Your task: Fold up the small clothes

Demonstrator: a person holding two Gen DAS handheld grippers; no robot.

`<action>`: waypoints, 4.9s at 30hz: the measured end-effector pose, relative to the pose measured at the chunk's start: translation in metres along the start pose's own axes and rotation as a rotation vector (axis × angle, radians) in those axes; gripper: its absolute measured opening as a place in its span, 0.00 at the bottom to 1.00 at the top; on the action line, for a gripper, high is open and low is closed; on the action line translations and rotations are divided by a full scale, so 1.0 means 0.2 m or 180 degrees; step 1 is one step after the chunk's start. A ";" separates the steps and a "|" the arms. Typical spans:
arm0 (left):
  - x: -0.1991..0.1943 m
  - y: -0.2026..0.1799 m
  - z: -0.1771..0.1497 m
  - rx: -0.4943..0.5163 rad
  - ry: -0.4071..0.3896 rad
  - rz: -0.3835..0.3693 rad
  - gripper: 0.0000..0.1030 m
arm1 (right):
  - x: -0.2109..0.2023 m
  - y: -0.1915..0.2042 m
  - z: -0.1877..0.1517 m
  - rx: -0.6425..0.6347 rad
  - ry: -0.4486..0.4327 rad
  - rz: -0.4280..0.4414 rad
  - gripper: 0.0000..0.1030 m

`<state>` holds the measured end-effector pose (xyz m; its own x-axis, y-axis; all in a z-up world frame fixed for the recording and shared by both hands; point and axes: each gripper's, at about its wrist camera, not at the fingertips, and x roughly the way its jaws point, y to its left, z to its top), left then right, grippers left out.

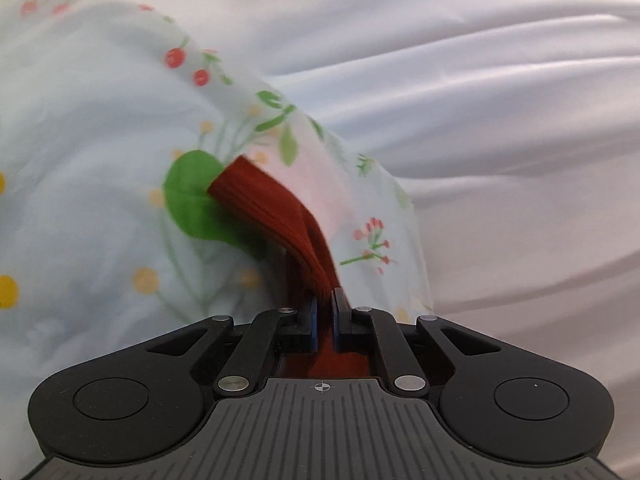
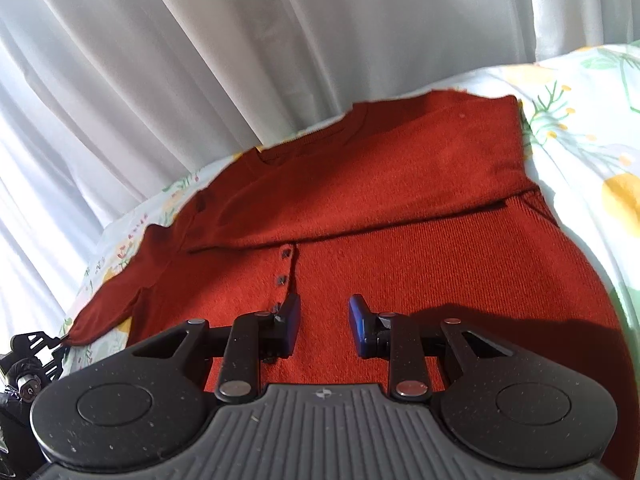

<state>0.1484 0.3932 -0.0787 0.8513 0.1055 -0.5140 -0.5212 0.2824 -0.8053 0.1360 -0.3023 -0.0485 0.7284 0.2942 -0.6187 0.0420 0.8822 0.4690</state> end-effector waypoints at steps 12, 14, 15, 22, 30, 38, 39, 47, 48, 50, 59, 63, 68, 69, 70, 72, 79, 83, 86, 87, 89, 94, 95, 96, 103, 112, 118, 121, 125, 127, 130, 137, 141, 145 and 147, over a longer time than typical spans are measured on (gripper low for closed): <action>-0.09 -0.94 -1.03 0.2301 0.1192 -0.1335 0.09 | -0.13 -0.10 0.02 0.0146 -0.0272 0.0234 0.34; -0.04 -0.97 -1.26 0.2507 0.1406 -0.1284 0.16 | -0.13 -0.11 0.02 0.0143 -0.0261 0.0265 0.34; 0.00 -0.97 -1.36 0.2556 0.1547 -0.1206 0.24 | -0.13 -0.11 0.02 0.0146 -0.0239 0.0272 0.34; 0.07 -0.73 -1.56 0.2271 0.1974 -0.0695 0.91 | -0.02 -0.09 0.09 0.0110 0.0047 0.0395 0.34; 0.09 -0.56 -1.41 0.2060 0.1825 -0.0306 0.96 | 0.39 -0.05 0.28 0.0626 0.0526 0.0908 0.34; 0.03 -0.52 -1.38 0.2165 0.1698 -0.0220 0.98 | 0.73 -0.05 0.38 0.0870 0.0762 0.0746 0.38; 0.03 -0.52 -1.38 0.2175 0.1694 -0.0218 0.98 | 0.75 -0.05 0.38 0.0916 0.0770 0.0784 0.38; 0.07 -0.56 -1.37 0.2285 0.1629 -0.0131 0.98 | 0.76 0.11 0.42 0.0289 0.0558 0.0582 0.03; 0.08 -0.57 -1.37 0.2302 0.1618 -0.0115 0.98 | 0.72 0.14 0.43 0.0090 0.0411 0.0526 0.03; 0.08 -0.59 -1.37 0.2341 0.1604 -0.0091 0.98 | 0.60 0.18 0.46 -0.0255 -0.0014 0.0278 0.03; 0.15 -0.64 -1.40 0.2480 0.1561 -0.0061 0.98 | 0.43 -0.15 0.51 -0.0350 -0.0389 -0.0655 0.03; 0.17 -0.70 -1.43 0.2660 0.1525 -0.0093 0.98 | 0.45 -0.29 0.48 0.0044 -0.0244 -0.0540 0.07; 0.20 -0.75 -1.48 0.2793 0.1537 -0.0090 0.98 | 0.51 -0.35 0.44 0.0406 -0.0146 -0.0260 0.33; 0.21 -0.76 -1.48 0.2808 0.1547 -0.0075 0.98 | 0.52 -0.33 0.45 0.0387 -0.0138 -0.0230 0.34; 0.21 -0.76 -1.49 0.2824 0.1560 -0.0067 0.98 | 0.53 -0.31 0.44 0.0319 -0.0135 -0.0227 0.31; 0.21 -0.77 -1.51 0.2858 0.1590 -0.0063 0.98 | 0.55 -0.26 0.45 0.0083 -0.0107 -0.0330 0.05; 0.19 -0.81 -1.53 0.3101 0.1516 -0.0059 0.98 | 0.42 -0.21 0.44 -0.0648 -0.0734 -0.1245 0.05; 0.16 -0.82 -1.52 0.3110 0.1349 -0.0001 0.97 | 0.45 -0.31 0.46 -0.0575 -0.0509 -0.1330 0.06; 0.15 -0.88 -1.54 0.3262 0.1229 -0.0160 0.97 | 0.37 -0.32 0.47 -0.0381 -0.0754 -0.1393 0.14; 0.16 -0.90 -1.57 0.3325 0.1239 -0.0189 0.97 | 0.36 -0.30 0.47 -0.0356 -0.0813 -0.1300 0.16; 0.22 -0.94 -1.64 0.3421 0.1298 -0.0275 0.98 | 0.39 -0.25 0.47 -0.0385 -0.0715 -0.0907 0.17; 0.42 -0.91 -1.83 0.3639 0.1078 -0.0244 0.98 | 0.63 -0.07 0.40 -0.1019 -0.0370 -0.0635 0.16; 0.45 -0.91 -1.85 0.3660 0.1021 -0.0201 0.98 | 0.67 -0.06 0.38 -0.1147 -0.0377 -0.0735 0.15; 0.46 -0.91 -1.87 0.3717 0.0892 -0.0191 0.99 | 0.70 -0.05 0.38 -0.1307 -0.0468 -0.0876 0.15; 0.51 -0.91 -1.90 0.4035 0.0740 -0.0162 1.00 | 0.77 -0.16 0.52 -0.1152 -0.0537 -0.1099 0.15; 0.42 -0.83 -1.86 0.4117 0.0804 -0.0452 1.00 | 0.40 -0.32 0.29 0.0066 -0.0339 -0.0400 0.25; 0.41 -0.83 -1.87 0.4156 0.0788 -0.0410 1.00 | 0.39 -0.48 0.29 0.0987 -0.0383 -0.0182 0.28; 0.39 -0.84 -1.85 0.4079 0.0869 -0.0373 1.00 | 0.45 -0.53 0.33 0.1309 -0.0349 -0.0138 0.08; 0.34 -0.84 -1.81 0.3948 0.1109 -0.0408 1.00 | 0.41 -0.58 0.31 0.1532 -0.0307 0.0079 0.04; 0.33 -0.82 -1.83 0.4088 0.1063 -0.0361 1.00 | 0.40 -0.55 0.31 0.1214 -0.0253 -0.0286 0.04; 0.32 -0.81 -1.87 0.4292 0.0996 -0.0332 1.00 | 0.40 -0.35 0.29 0.0259 -0.0294 -0.0763 0.03; 0.29 -0.80 -1.86 0.4473 0.1065 -0.0216 1.00 | 0.48 -0.16 0.25 -0.0789 -0.0265 -0.1384 0.18; 0.13 -0.76 -1.82 0.4670 0.0928 -0.0018 1.00 | 0.32 -0.11 0.19 -0.1051 -0.0244 -0.1813 0.21; -0.13 -0.60 -1.68 0.4325 0.1254 -0.0265 1.00 | -0.10 -0.22 0.02 -0.0346 -0.0250 -0.0345 0.35; -0.26 -0.50 -1.61 0.4170 0.1352 -0.0257 1.00 | -0.25 -0.23 -0.13 -0.0220 -0.0179 0.0195 0.40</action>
<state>0.1366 0.0522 -0.0661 0.6693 -0.1834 -0.7200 0.1666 0.9814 -0.0951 0.0807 -0.3483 -0.0556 0.7654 0.3291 -0.5530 -0.0495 0.8870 0.4592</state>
